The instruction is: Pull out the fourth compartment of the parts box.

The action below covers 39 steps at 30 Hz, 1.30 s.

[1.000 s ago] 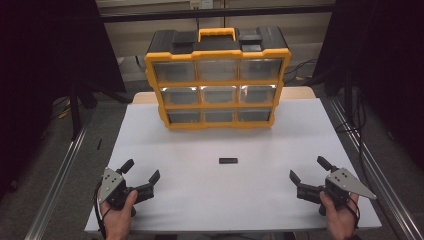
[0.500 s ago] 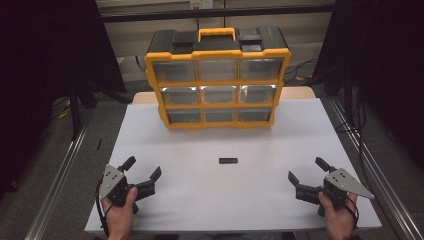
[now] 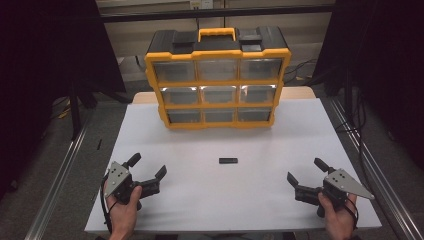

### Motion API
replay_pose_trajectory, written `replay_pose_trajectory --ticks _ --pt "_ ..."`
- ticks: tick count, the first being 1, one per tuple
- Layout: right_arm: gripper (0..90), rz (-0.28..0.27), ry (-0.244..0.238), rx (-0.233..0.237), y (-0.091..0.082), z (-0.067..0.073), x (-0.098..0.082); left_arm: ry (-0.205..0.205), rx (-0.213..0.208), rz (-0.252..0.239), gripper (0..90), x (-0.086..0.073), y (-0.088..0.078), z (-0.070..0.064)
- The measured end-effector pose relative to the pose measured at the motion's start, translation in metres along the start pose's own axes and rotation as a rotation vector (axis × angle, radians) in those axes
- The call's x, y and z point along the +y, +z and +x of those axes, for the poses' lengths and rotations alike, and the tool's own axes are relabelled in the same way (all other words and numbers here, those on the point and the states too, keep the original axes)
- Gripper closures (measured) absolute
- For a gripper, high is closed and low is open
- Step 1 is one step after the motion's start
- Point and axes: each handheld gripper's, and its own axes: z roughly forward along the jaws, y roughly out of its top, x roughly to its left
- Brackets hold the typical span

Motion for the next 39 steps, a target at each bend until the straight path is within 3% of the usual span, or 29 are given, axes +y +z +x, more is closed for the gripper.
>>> replay_pose_trajectory --ticks 7,11,13,17,20,22,33,39 --pt "0.0 0.002 -0.004 -0.002 0.001 0.001 0.000 0.007 -0.015 -0.003 2.2 0.003 0.007 -0.004" --pt "0.0 0.003 -0.003 -0.001 0.001 0.001 -0.001 0.044 -0.028 -0.014 2.1 0.004 0.013 -0.003" --pt "0.0 0.004 -0.004 0.000 0.002 0.001 0.000 0.013 -0.022 -0.011 2.1 0.003 0.017 -0.002" --pt "0.0 0.003 -0.005 0.000 0.002 0.001 0.000 0.028 -0.023 0.002 2.1 0.003 0.024 -0.002" --pt "0.0 0.006 -0.006 0.003 0.002 0.001 0.000 0.007 -0.058 0.002 2.4 0.006 0.030 -0.004" --pt "0.0 0.007 -0.005 0.005 0.002 0.001 0.000 0.055 -0.042 0.001 2.5 0.008 0.034 -0.005" --pt "0.0 0.008 0.000 0.012 0.002 0.002 -0.001 0.066 -0.044 0.015 2.8 0.014 0.051 -0.005" --pt "0.0 0.009 -0.003 0.015 0.002 0.002 -0.001 0.093 -0.030 0.010 2.3 0.028 0.056 -0.006"
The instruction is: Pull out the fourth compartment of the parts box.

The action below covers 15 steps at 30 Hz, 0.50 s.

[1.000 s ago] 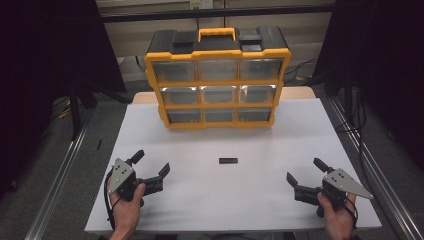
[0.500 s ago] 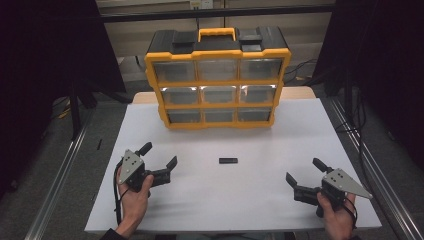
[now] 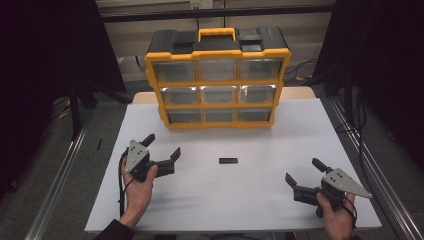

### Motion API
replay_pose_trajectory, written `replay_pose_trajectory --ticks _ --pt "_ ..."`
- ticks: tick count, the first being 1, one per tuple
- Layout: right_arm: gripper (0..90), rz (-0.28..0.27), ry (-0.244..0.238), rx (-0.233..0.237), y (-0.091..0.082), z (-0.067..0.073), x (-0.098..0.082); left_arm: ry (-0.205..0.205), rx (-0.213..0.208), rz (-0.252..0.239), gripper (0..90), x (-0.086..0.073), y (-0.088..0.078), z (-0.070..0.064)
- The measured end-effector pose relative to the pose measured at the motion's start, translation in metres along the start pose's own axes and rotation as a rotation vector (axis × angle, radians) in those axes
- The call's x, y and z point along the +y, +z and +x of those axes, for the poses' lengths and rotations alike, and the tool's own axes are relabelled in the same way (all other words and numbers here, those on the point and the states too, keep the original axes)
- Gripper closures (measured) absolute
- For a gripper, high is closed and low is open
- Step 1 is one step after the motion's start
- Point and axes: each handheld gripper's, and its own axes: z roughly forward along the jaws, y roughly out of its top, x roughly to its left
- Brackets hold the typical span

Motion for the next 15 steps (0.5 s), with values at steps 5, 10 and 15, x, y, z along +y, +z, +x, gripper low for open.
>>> replay_pose_trajectory --ticks 5,10,15 --pt "0.0 -0.001 -0.001 0.000 -0.001 0.000 0.000 -0.016 -0.009 -0.016 2.1 0.011 0.005 0.003" --pt "0.0 0.000 -0.001 0.002 0.000 0.000 0.000 0.043 -0.021 0.003 1.3 0.014 0.009 0.006" --pt "0.0 0.001 -0.006 0.007 0.000 0.001 0.000 0.106 -0.024 0.024 1.3 0.018 0.016 0.010"
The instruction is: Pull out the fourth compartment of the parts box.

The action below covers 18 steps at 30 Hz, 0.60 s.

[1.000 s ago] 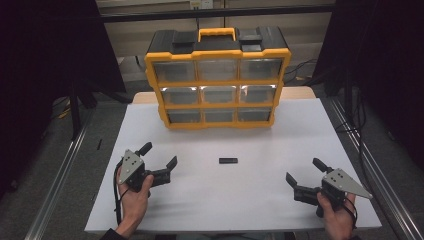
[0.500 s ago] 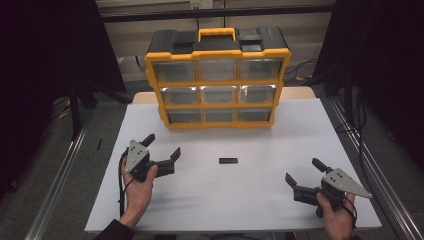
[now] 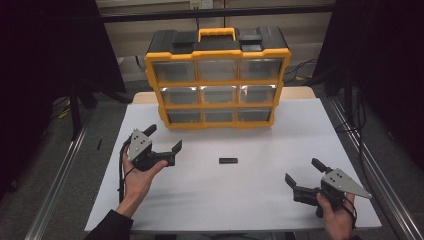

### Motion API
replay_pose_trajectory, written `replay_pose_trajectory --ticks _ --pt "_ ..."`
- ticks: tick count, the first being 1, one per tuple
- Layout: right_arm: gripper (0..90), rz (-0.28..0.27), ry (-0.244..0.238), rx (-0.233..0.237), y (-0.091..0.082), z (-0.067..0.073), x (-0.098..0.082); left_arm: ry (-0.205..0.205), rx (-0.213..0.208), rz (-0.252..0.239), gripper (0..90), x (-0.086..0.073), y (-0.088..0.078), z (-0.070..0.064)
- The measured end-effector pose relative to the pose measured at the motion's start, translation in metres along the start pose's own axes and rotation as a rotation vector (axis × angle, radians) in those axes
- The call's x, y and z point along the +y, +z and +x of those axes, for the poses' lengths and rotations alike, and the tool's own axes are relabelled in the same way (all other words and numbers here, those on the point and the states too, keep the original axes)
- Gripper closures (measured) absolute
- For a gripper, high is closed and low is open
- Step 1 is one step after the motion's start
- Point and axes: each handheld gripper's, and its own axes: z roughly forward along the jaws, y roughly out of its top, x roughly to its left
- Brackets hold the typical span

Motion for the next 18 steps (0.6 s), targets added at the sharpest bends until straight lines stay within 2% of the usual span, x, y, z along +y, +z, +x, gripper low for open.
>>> replay_pose_trajectory --ticks 1,2,3,4,6,9,10,11,12,14,16,18 --pt "0.0 0.000 0.000 -0.001 0.000 0.000 0.000 0.000 0.000 0.000 1.3 0.000 0.000 0.000" --pt "0.0 0.000 -0.001 0.000 0.000 0.000 0.000 0.032 0.004 -0.003 1.2 0.003 0.001 0.003" --pt "0.0 0.000 -0.001 0.000 0.000 0.000 0.000 0.032 0.004 -0.003 1.3 0.003 0.001 0.003" --pt "0.0 0.000 -0.001 -0.001 0.000 0.000 0.000 0.048 0.024 -0.009 1.3 0.005 0.002 0.007" --pt "0.0 0.001 0.000 0.001 0.000 0.000 0.000 0.045 0.036 -0.028 1.3 0.008 0.003 0.009" --pt "0.0 0.000 0.000 0.001 0.000 0.000 0.000 0.052 0.040 -0.032 1.3 0.010 0.005 0.011" --pt "0.0 0.001 -0.001 0.001 0.000 0.000 0.000 0.076 0.052 -0.016 1.3 0.011 0.007 0.014" --pt "0.0 0.001 0.000 0.001 0.000 0.000 0.000 0.076 0.052 -0.016 1.3 0.011 0.007 0.014" --pt "0.0 0.001 0.000 0.001 0.000 0.000 0.000 0.101 0.059 -0.025 1.3 0.012 0.011 0.017" --pt "0.0 0.000 -0.001 0.002 0.000 0.000 0.000 0.119 0.072 -0.004 1.3 0.013 0.014 0.020" --pt "0.0 0.001 -0.001 0.002 0.000 0.000 0.000 0.124 0.075 -0.012 1.3 0.014 0.017 0.020" --pt "0.0 0.004 0.001 0.002 0.000 0.000 0.000 0.154 0.071 -0.004 1.2 0.016 0.020 0.020"
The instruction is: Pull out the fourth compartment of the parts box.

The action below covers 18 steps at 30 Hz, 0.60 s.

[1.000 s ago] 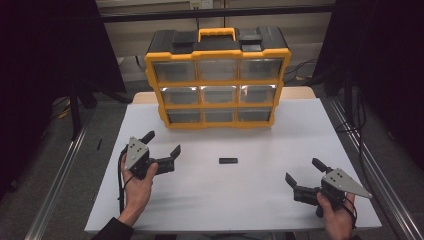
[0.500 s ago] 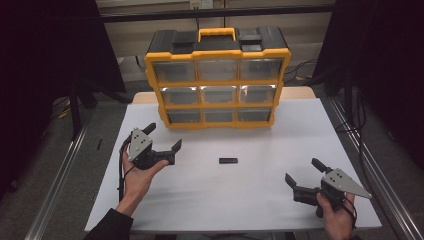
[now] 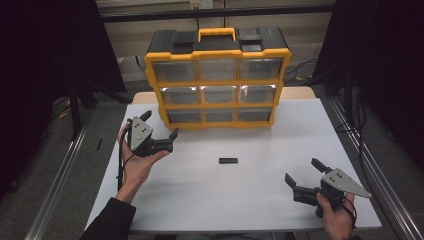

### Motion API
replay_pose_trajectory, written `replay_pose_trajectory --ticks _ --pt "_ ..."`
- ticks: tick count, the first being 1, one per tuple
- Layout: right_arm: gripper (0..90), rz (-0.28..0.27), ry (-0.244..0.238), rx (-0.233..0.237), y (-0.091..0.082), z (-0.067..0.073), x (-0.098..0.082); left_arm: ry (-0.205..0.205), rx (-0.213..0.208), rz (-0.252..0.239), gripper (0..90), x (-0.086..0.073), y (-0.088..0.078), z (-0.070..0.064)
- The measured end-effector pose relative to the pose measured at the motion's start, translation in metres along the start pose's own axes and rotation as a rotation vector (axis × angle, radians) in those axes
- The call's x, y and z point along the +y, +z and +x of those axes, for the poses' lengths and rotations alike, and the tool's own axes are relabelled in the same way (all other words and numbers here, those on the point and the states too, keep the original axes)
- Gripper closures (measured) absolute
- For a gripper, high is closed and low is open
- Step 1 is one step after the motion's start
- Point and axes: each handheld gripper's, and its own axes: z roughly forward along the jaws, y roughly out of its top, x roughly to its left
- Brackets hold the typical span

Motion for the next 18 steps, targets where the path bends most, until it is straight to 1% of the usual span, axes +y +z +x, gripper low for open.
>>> replay_pose_trajectory --ticks 1,2,4,7,8,9,11,13,14,15,16,18 --pt "0.0 -0.003 -0.001 0.000 0.000 0.000 0.000 0.010 0.000 0.000 1.5 0.001 0.002 -0.001" --pt "0.0 -0.002 -0.003 0.002 0.000 0.000 0.000 0.039 0.002 0.009 2.9 0.002 0.003 -0.001" --pt "0.0 -0.002 0.000 0.002 0.000 0.000 0.000 0.085 0.015 0.003 3.7 0.003 0.005 -0.001" --pt "0.0 -0.002 0.002 0.003 -0.001 0.000 0.000 0.123 0.036 -0.006 3.7 0.006 0.009 0.000" --pt "0.0 -0.002 0.003 0.004 0.000 0.000 0.000 0.133 0.036 -0.006 3.6 0.007 0.010 0.001" --pt "0.0 -0.001 0.000 0.004 0.000 0.000 0.000 0.133 0.036 -0.006 3.6 0.007 0.010 0.001" --pt "0.0 -0.003 -0.001 0.005 0.000 0.000 0.000 0.178 0.036 -0.011 3.7 0.010 0.012 0.002" --pt "0.0 -0.003 0.000 0.005 0.000 0.000 0.000 0.204 0.033 -0.018 4.4 0.012 0.013 0.002" --pt "0.0 -0.002 0.001 0.004 0.000 0.000 0.000 0.226 0.036 -0.020 4.4 0.013 0.013 0.002" --pt "0.0 -0.002 0.001 0.004 0.000 0.000 0.000 0.226 0.036 -0.020 4.4 0.013 0.013 0.002" --pt "0.0 -0.002 0.001 0.004 0.000 0.000 0.000 0.265 0.038 -0.019 4.4 0.015 0.013 0.002" --pt "0.0 -0.003 -0.002 0.004 0.000 0.000 0.000 0.313 0.050 -0.016 4.4 0.017 0.015 0.002"
